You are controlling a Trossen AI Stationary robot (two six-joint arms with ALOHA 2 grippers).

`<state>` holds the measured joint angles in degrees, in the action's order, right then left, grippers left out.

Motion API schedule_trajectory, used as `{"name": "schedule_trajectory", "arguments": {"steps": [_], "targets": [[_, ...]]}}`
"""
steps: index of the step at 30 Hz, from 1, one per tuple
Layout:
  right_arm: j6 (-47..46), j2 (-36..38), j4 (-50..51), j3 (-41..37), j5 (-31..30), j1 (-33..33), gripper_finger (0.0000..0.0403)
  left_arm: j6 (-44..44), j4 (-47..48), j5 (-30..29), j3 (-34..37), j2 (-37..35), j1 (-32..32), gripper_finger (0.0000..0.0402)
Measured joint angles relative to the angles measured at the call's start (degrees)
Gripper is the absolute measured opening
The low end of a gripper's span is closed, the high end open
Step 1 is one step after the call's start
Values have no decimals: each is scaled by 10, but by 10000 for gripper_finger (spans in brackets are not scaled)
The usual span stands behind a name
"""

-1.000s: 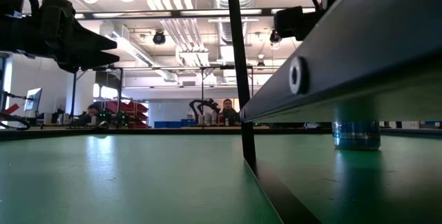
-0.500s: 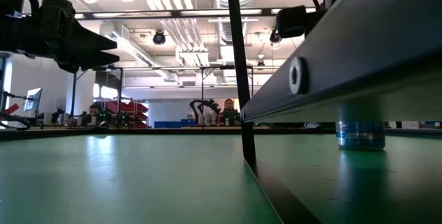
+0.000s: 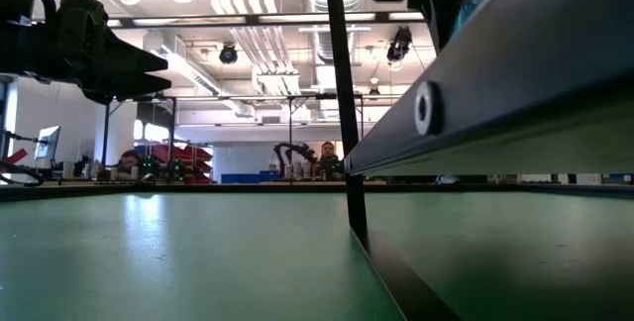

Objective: Place canned beverage on shelf
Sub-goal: Put the blue soda can aligned with the blue soda can on the shelf

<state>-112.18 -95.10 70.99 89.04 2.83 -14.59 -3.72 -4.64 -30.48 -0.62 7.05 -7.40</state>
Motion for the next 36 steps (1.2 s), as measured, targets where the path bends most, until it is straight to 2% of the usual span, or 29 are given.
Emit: {"name": "schedule_trajectory", "arguments": {"steps": [10, 17, 24, 28, 36], "targets": [[121, -8, 17, 66, 22, -4, 220, 0, 0, 0, 0, 0, 0, 378], [256, -63, 49, 137, 52, -8, 220, 0, 0, 0, 0, 0, 0, 378], [384, -131, 140, 249, 51, -22, 220, 0, 0, 0, 0, 0, 0, 378], [463, -168, 156, 299, 50, -34, 220, 0, 0, 0, 0, 0, 0, 378], [482, -214, 172, 375, 45, -50, 220, 0, 0, 0, 0, 0, 0, 378]]}}
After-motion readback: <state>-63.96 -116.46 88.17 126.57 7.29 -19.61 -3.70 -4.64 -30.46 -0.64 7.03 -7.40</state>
